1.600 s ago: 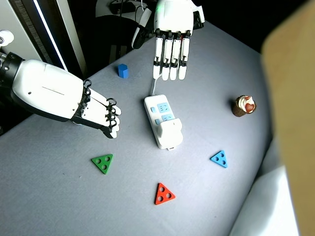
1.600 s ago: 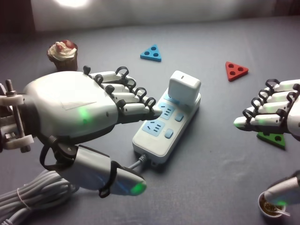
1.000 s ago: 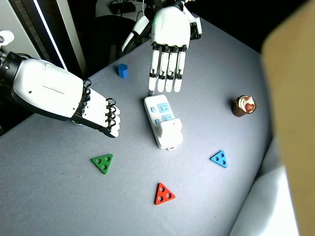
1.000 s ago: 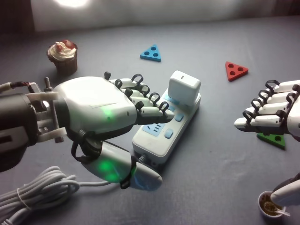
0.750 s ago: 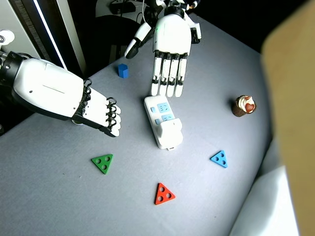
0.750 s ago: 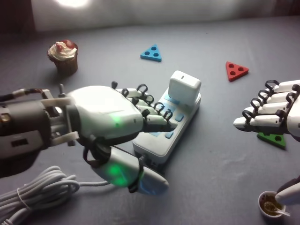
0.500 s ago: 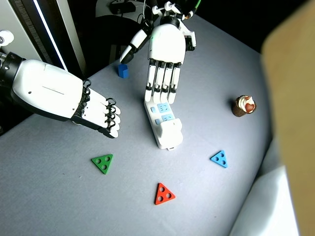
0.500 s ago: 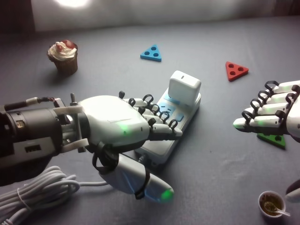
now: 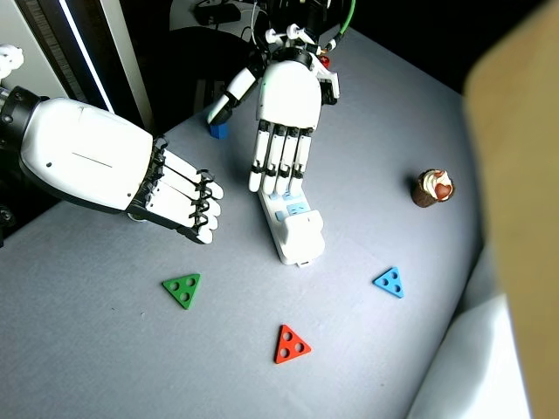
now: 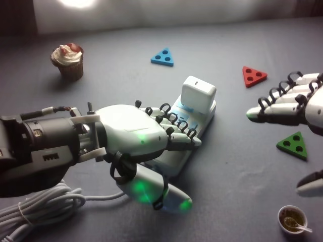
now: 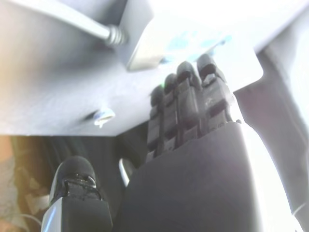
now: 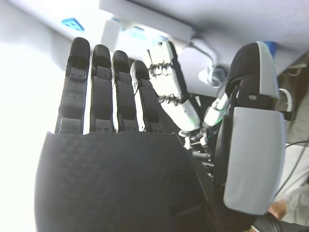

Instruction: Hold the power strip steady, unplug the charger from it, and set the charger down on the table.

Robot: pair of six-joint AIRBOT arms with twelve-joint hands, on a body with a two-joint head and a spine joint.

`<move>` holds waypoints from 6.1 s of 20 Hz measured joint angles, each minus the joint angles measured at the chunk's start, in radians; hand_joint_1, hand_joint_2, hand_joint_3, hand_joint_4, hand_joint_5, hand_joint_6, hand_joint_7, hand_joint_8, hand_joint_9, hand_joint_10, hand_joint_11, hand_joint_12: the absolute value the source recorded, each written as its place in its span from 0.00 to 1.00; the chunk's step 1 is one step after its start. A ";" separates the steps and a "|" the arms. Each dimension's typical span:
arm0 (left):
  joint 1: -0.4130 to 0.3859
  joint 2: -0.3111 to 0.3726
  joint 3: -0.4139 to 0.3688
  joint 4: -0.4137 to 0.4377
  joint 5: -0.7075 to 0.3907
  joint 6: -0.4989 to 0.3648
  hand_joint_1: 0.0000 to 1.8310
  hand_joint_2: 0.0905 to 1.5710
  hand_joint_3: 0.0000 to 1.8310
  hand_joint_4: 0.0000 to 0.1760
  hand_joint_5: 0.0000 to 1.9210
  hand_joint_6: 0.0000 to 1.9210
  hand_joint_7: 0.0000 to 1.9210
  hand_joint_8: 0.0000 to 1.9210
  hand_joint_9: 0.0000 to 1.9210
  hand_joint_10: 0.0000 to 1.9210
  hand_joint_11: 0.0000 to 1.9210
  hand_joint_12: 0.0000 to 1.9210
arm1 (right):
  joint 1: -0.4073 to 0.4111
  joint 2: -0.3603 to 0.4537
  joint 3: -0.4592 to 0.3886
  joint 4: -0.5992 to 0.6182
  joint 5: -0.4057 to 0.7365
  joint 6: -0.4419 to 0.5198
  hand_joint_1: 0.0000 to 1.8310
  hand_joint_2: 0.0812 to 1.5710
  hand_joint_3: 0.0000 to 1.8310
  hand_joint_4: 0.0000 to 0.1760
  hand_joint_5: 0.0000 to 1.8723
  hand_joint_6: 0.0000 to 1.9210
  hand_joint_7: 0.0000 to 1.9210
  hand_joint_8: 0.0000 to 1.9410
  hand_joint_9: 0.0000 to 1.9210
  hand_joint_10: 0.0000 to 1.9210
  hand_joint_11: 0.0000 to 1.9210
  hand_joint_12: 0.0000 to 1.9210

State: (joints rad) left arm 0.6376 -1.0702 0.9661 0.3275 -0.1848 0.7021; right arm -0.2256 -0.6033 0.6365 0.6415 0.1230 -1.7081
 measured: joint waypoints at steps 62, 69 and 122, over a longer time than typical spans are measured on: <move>0.060 -0.060 0.035 -0.002 -0.039 -0.031 0.03 0.64 0.00 0.00 0.07 0.00 0.09 0.00 0.08 0.00 0.04 0.07 | 0.022 -0.663 0.421 0.667 0.578 -0.142 0.70 0.64 0.00 0.00 0.64 0.24 0.63 0.39 0.68 0.02 0.35 0.49; 0.060 -0.060 0.037 -0.002 -0.040 -0.042 0.03 0.64 0.00 0.00 0.07 0.00 0.09 0.00 0.08 0.00 0.05 0.07 | 0.022 -0.663 0.419 0.629 0.579 -0.146 0.70 0.64 0.00 0.00 0.62 0.25 0.61 0.44 0.67 0.03 0.33 0.55; 0.041 -0.066 0.050 0.000 -0.033 -0.068 0.00 0.64 0.00 0.00 0.08 0.00 0.09 0.00 0.08 0.00 0.05 0.06 | 0.035 -0.657 0.415 0.565 0.560 -0.137 0.45 0.53 0.00 0.00 0.18 0.00 0.19 0.00 0.17 0.00 0.09 0.21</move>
State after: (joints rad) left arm 0.6788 -1.1366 1.0161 0.3271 -0.2176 0.6338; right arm -0.1902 -1.2598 1.0512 1.2064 0.6834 -1.8446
